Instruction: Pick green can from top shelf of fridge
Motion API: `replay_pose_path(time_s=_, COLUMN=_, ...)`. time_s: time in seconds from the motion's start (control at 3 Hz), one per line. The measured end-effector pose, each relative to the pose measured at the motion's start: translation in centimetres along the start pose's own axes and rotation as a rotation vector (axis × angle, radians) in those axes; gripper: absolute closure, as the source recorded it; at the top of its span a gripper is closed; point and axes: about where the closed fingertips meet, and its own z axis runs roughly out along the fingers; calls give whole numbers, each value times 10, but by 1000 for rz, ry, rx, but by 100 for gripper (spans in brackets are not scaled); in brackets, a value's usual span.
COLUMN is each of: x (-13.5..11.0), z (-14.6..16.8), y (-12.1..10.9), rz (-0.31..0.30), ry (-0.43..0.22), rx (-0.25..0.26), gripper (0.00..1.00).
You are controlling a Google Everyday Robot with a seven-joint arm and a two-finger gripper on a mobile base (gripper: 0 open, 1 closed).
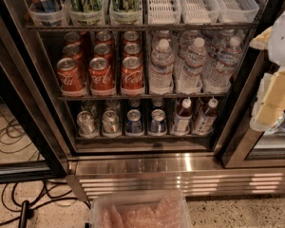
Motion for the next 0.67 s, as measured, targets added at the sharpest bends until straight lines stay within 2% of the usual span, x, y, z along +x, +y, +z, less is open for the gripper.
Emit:
replay_pose_path(time_s=0.33, x=0, z=0, y=0, rz=0, ry=0, rx=0, gripper=0)
replay_pose_path(time_s=0.67, x=-10, z=0, y=-4, rz=21, ry=-35, rx=41, gripper=0)
